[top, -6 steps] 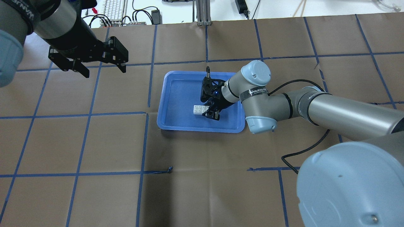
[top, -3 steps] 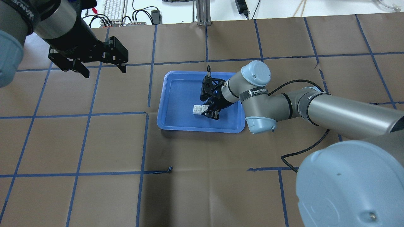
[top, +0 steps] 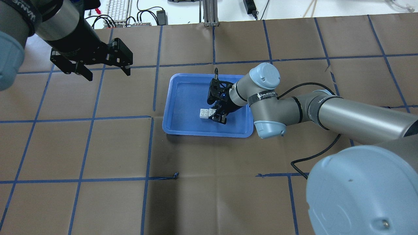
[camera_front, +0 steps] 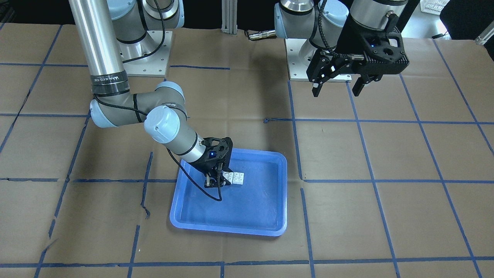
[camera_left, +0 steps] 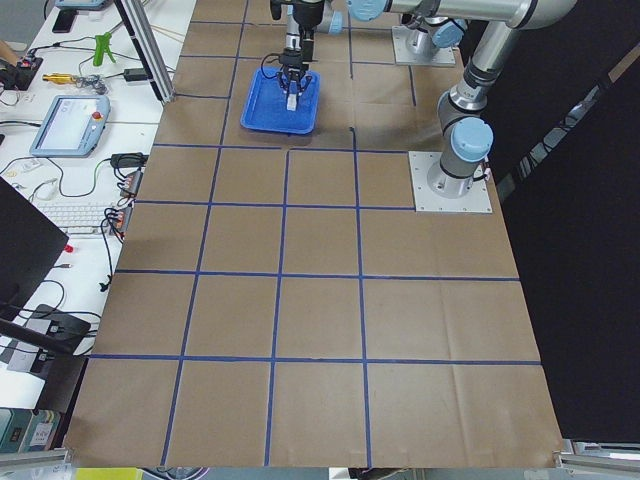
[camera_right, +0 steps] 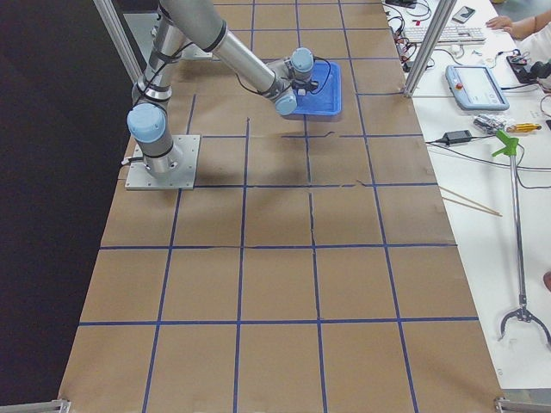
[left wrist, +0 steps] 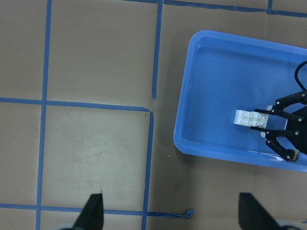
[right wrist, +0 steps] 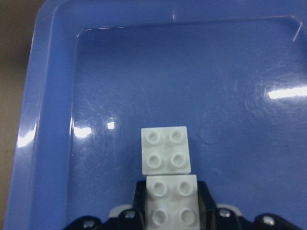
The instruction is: Assemble white blocks and place on blue tray
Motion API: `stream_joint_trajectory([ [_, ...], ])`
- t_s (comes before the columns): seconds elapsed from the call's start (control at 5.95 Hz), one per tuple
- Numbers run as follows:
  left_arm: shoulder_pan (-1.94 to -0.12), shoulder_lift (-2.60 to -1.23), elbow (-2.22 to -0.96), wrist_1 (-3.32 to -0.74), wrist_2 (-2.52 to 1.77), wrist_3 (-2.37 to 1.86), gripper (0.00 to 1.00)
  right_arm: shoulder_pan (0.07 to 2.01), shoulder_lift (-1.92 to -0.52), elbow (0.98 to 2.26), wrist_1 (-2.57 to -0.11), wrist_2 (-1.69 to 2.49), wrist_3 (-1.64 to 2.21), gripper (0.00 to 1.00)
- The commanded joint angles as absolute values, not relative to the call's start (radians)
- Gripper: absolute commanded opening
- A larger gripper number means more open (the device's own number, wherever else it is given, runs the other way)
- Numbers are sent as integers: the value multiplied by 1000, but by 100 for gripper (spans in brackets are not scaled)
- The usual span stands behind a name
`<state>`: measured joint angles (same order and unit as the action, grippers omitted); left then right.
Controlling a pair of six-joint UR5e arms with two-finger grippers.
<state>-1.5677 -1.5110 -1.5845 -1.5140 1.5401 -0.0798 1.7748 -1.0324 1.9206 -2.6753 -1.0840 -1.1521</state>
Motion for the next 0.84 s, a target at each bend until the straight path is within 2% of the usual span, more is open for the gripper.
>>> stream_joint_trajectory([
  [0.0, -1568, -1511, -1585, -1514, 1540, -80, 100, 1775, -1032, 1921, -2675, -1085, -1143, 49],
  [0.17, -1568, -1511, -1585, -1514, 1540, -80, 99, 1775, -1032, 1921, -2675, -1083, -1141, 64],
  [0.34, -1568, -1511, -1585, -1514, 1540, -80, 99, 1775, -1034, 1918, -2675, -1083, -1141, 72],
  [0.5, -1568, -1511, -1585, -1514, 1540, -80, 99, 1773, -1040, 1907, -2674, -1085, -1138, 99],
  [0.67, -1566, -1511, -1585, -1514, 1540, -80, 99, 1763, -1046, 1860, -2636, -1101, -1135, 100],
])
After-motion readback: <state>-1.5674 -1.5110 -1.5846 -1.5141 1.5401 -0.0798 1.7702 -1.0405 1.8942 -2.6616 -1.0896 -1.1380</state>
